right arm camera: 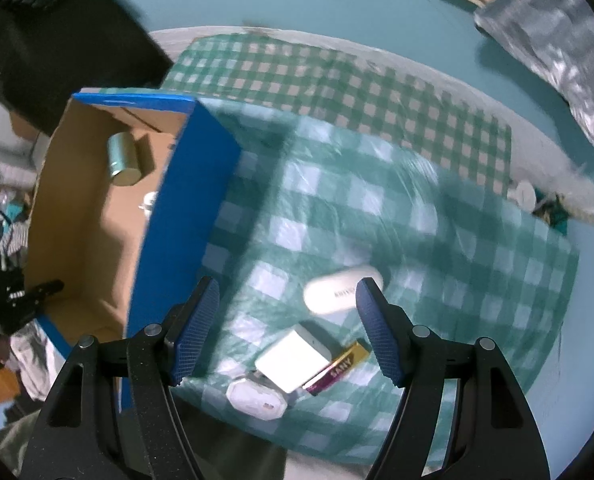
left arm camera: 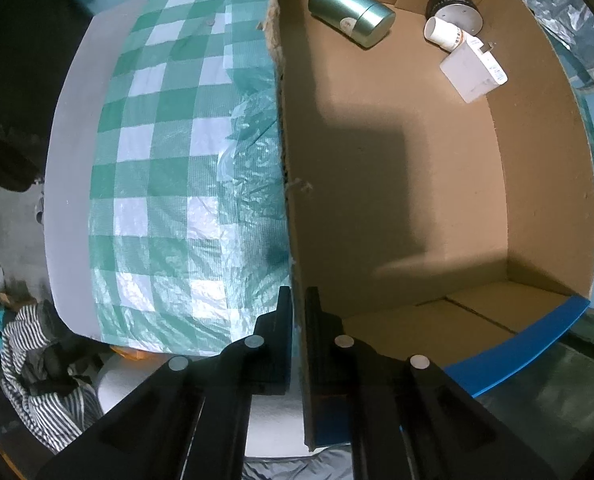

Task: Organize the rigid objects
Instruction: 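Move the right gripper back to the white KINYO earbud case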

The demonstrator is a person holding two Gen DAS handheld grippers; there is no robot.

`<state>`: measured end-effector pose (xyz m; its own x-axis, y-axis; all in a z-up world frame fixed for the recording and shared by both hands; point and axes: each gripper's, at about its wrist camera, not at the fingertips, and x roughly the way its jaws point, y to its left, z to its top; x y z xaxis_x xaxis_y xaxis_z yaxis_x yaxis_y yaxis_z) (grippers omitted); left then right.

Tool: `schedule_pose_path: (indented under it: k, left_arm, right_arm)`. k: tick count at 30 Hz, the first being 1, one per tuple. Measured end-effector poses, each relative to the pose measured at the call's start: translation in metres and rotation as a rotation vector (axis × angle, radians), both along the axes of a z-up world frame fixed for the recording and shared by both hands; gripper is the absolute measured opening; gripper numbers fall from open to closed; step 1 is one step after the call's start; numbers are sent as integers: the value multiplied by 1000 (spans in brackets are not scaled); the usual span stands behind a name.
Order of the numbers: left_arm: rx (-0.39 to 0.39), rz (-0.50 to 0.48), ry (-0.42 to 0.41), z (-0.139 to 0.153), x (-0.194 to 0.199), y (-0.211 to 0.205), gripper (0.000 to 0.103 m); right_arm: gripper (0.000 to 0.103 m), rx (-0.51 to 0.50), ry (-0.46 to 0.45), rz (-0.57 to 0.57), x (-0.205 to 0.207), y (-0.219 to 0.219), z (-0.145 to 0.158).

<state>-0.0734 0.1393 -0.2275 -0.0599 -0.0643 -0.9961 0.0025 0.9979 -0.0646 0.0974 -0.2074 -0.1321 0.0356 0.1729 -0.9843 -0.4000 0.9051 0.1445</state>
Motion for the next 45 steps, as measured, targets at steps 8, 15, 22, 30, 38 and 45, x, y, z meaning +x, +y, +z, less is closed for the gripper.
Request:
schedule_pose_path:
  k: [8, 15, 22, 30, 38, 45]
  left_arm:
    - [16, 12, 12, -3, -2, -3, 6]
    - [20, 18, 18, -6, -7, -5, 6]
    - [19, 20, 21, -6, -5, -6, 6]
    - [21, 18, 22, -4, -4, -12, 6]
    - [23, 12, 28, -5, -1, -10, 7]
    - [24, 10, 29, -5, 0, -11, 7]
  right_arm:
    - [72, -22, 41, -109, 2, -37, -27]
    - [72, -18, 101, -197, 7, -56, -55]
    - [72, 15, 152, -341, 16, -65, -84]
    - [72, 9, 200, -480, 23, -68, -115]
    - [48, -91, 140, -422, 22, -49, -116]
    - [40, -94, 101, -242, 15, -28, -114]
